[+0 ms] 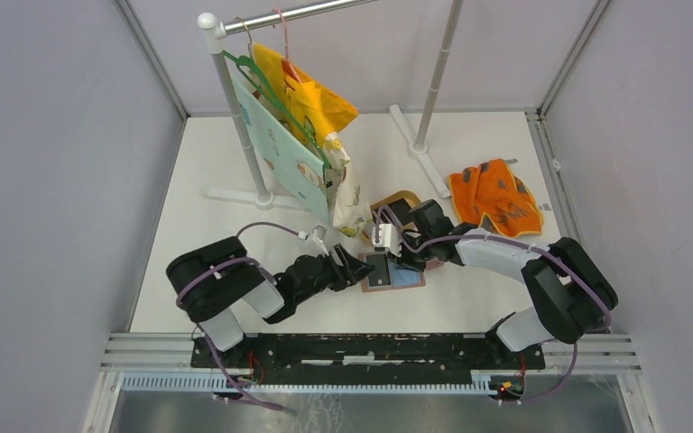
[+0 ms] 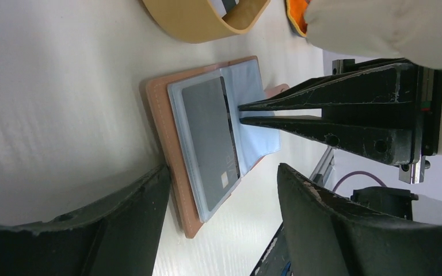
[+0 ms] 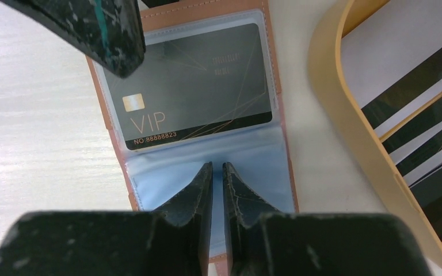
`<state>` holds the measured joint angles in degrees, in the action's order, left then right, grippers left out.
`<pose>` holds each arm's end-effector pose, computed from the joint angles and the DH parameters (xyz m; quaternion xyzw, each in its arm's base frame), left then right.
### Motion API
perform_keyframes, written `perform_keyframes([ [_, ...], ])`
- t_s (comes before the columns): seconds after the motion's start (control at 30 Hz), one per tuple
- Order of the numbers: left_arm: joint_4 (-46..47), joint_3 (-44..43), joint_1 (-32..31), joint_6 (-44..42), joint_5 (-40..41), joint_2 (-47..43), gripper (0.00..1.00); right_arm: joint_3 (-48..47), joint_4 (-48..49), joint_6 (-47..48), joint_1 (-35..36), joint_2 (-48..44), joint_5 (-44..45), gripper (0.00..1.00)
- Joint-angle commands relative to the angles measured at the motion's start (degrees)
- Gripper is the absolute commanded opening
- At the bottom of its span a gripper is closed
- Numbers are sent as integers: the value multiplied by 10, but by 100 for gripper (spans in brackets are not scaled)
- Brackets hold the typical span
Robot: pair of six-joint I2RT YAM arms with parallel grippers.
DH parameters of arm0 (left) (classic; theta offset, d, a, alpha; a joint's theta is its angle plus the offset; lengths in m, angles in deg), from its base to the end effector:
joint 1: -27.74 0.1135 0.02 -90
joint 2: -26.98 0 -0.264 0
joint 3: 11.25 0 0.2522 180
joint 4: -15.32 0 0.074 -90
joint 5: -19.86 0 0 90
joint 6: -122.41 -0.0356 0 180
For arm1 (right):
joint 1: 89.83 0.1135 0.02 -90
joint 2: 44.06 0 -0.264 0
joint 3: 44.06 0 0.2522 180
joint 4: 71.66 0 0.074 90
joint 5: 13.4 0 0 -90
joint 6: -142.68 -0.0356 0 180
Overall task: Put the credit cards into the card holder
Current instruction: Close the card holder at the center of the board.
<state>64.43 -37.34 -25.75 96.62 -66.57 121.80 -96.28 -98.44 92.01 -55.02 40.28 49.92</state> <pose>0.1427 -0.1890 0.1048 -0.0942 0.8116 -0.4798 0.3197 0.2062 0.1628 0.1515 -0.6144 0.7107 0.2118 0.2694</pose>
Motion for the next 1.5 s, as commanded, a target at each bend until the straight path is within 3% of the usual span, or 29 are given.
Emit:
perform_keyframes([
  [0.0,104,6,-2,33,-32,72,75,-9,-52,-1,1,36,9,16],
  [0.23,361,12,-1,69,-88,186,70,-12,-59,-1,1,38,-1,16],
  [0.4,365,7,-5,50,-96,170,69,-17,-65,-11,-13,20,-50,17],
  [0.7,288,-24,-26,21,-103,125,69,-18,-75,-6,-85,-73,-133,22],
  [0.93,153,-51,-55,-28,-69,60,69,-6,-69,3,-143,-62,5,24],
  [1.07,82,-84,-67,-58,-57,48,69,-10,-80,8,-156,-22,24,24],
  [1.47,61,-164,-77,-86,-68,110,69,-31,-141,24,-156,53,-119,21],
])
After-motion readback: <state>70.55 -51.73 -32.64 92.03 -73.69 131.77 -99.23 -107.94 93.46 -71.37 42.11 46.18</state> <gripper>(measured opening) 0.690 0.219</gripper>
